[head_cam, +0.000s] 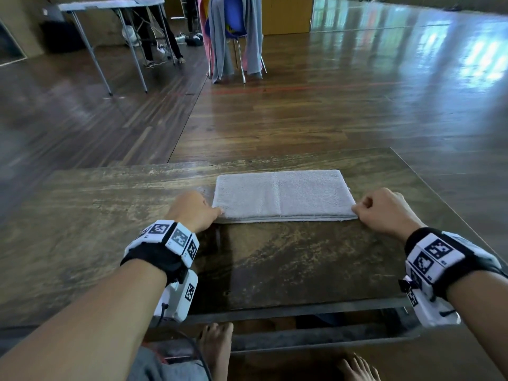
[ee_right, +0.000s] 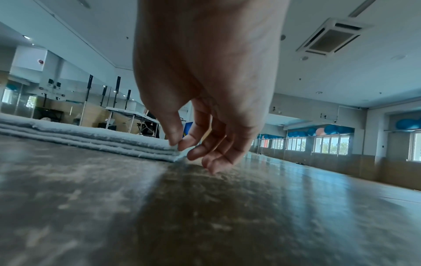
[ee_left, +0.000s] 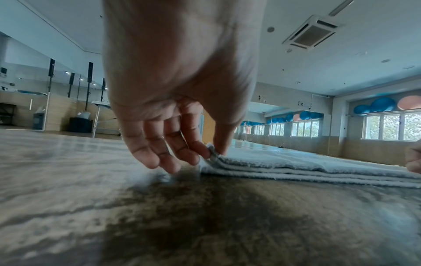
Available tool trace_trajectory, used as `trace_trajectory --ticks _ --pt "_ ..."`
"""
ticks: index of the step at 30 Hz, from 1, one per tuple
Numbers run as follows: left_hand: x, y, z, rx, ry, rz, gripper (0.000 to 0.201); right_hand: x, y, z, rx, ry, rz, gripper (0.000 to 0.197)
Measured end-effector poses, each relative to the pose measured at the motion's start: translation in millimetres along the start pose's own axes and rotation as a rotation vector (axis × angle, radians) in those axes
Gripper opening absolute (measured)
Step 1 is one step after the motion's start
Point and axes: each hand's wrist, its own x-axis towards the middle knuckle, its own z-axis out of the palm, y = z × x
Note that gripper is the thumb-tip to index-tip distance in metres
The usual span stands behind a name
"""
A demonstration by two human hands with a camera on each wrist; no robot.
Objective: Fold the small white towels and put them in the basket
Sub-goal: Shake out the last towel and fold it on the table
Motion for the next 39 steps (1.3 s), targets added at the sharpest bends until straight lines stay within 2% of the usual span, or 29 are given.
trace_trajectory --ticks 3,6,8,12,13,15,17,18,20,23,25,28,33,37,39 --pt "1.5 -0.6 -3.4 -0.077 0.080 0.008 0.045 -4.3 -9.5 -6.2 0.013 0.051 -0.004 0.036" --pt "2.4 2.0 -11.5 -0.139 0.250 0.032 0.049 -5.7 -20.6 -17.4 0.104 0.239 -0.038 0.031" --pt "2.7 3.2 -13.9 -0.148 0.239 0.034 0.051 -5.3 -22.0 -24.8 0.136 0.285 -0.052 0.030" --pt "-0.8 -1.0 -5.0 -0.044 0.051 -0.002 0.053 -12.5 -9.9 -20.0 -0.026 0.035 -0.002 0.034" --pt "-1.4 -2.2 -2.7 -0.043 0.035 -0.011 0.051 -14.4 -8.2 -16.1 -0.084 0.014 0.008 0.027" --pt "-2.4 -1.0 -0.9 -0.048 0.093 0.023 0.035 -16.0 -10.4 -10.4 -0.149 0.081 -0.025 0.013" --pt "-4.2 3.7 -2.6 -0.055 0.204 0.142 0.017 -13.8 -14.9 -7.1 -0.105 0.152 -0.139 0.009" --pt "-5.2 7.2 -3.2 -0.059 0.223 0.232 0.010 -12.2 -16.4 -5.3 -0.066 0.143 -0.224 0.010" --pt "-7.0 15.0 -0.6 -0.029 0.146 0.398 0.007 -12.0 -18.0 -0.4 -0.061 0.009 -0.398 0.024" --pt "-9.5 21.1 10.4 0.089 -0.077 0.470 0.023 -14.9 -19.9 11.6 -0.204 -0.196 -0.505 0.035" --pt "-9.9 22.5 14.0 0.172 -0.118 0.450 0.031 -15.6 -21.4 15.5 -0.249 -0.224 -0.505 0.036" --pt "-11.2 25.1 12.6 0.237 -0.127 0.438 0.037 -16.4 -22.4 16.1 -0.307 -0.181 -0.535 0.038" --pt "-14.5 22.2 9.5 0.175 -0.059 0.446 0.009 -17.2 -16.4 9.9 -0.297 -0.045 -0.502 0.016" --pt "-13.4 15.7 2.2 0.159 -0.020 0.371 0.003 -9.5 -6.8 -5.9 -0.357 0.056 -0.395 0.014" --pt "-10.1 14.3 -0.7 0.165 0.033 0.327 0.008 -5.0 -6.1 -13.5 -0.329 0.099 -0.308 0.011"
